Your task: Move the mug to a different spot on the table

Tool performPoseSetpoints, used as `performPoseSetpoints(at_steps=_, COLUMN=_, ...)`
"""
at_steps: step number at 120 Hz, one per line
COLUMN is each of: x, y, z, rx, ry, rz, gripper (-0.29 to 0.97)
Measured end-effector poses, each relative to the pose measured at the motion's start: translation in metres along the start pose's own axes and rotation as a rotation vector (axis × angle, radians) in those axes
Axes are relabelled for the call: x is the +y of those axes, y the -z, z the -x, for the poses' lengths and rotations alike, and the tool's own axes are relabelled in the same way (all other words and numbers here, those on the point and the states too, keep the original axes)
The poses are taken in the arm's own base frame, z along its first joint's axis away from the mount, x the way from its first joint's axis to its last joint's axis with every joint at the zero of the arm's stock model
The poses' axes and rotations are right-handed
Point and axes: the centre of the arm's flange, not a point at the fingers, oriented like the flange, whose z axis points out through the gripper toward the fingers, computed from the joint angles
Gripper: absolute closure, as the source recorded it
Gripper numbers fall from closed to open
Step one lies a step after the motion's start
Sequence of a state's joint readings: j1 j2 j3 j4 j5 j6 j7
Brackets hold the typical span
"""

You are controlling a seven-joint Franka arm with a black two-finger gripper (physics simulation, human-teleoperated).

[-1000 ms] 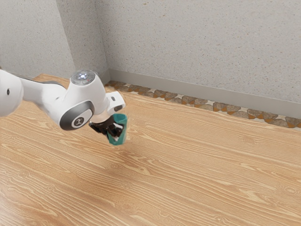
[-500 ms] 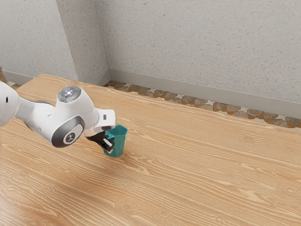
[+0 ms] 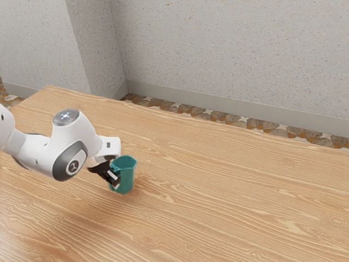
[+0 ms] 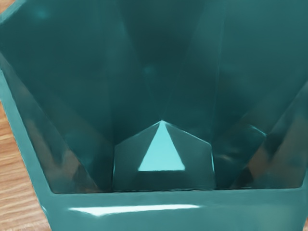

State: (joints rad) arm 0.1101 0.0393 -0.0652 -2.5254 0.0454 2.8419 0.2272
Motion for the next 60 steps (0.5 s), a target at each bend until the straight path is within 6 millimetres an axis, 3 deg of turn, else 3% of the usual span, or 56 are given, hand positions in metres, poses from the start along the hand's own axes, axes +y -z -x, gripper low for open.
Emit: performPoseSetpoints(at_steps=60, x=-0.0026, y=-0.0017, z=0.0002, rx=0.018, ry=0.078, rz=0.002, gripper=0.69)
